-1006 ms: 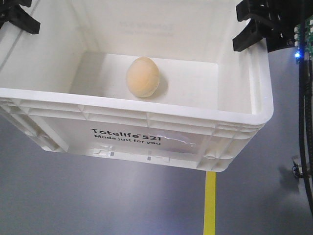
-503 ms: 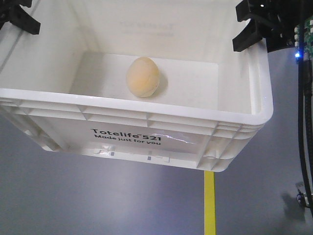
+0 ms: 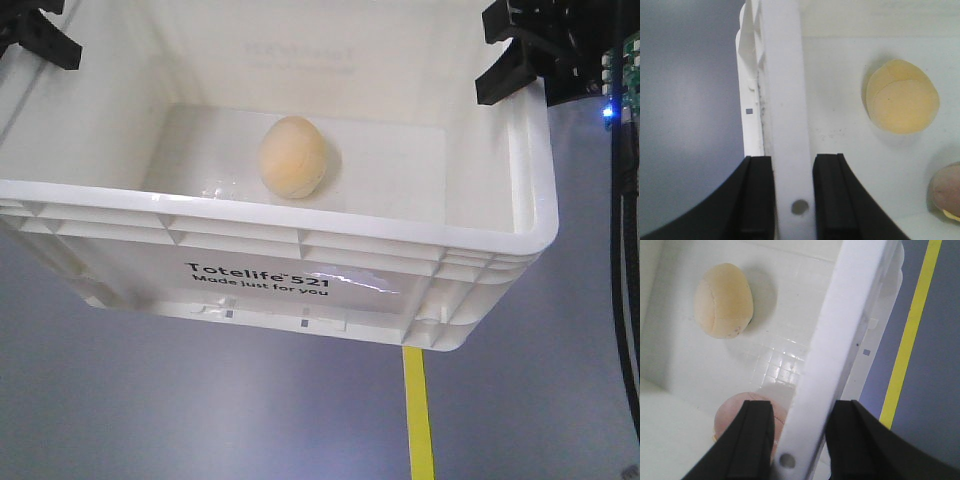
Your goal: Place moving items into box and shelve
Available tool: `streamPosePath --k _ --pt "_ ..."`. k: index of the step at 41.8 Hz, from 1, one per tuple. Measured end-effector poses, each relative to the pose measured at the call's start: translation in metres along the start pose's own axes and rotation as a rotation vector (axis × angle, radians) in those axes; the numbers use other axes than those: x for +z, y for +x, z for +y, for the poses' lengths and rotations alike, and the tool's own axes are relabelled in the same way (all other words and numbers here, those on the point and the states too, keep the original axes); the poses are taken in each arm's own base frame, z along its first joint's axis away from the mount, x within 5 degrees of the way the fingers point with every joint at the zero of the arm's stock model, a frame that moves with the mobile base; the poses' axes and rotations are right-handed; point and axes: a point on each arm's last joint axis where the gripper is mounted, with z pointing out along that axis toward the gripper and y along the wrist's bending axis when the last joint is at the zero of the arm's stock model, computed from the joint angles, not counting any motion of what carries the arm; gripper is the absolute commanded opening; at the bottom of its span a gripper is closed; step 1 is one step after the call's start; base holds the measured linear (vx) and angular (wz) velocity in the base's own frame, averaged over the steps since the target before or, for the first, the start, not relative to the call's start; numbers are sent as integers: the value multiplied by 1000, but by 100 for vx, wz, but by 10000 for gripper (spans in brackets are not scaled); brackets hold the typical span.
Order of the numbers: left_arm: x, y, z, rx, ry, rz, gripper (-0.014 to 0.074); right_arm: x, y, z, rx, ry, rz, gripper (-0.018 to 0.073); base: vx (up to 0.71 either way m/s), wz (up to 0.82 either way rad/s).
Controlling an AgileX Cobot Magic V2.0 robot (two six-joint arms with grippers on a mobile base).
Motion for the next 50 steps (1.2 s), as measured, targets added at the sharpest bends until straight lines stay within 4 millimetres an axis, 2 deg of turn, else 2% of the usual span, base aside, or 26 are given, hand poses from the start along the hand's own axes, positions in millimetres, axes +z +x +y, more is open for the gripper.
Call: streamPosePath --k 50 --pt "0 0 0 0 -1 -1 0 0 0 0 0 0 0 0 48 -40"
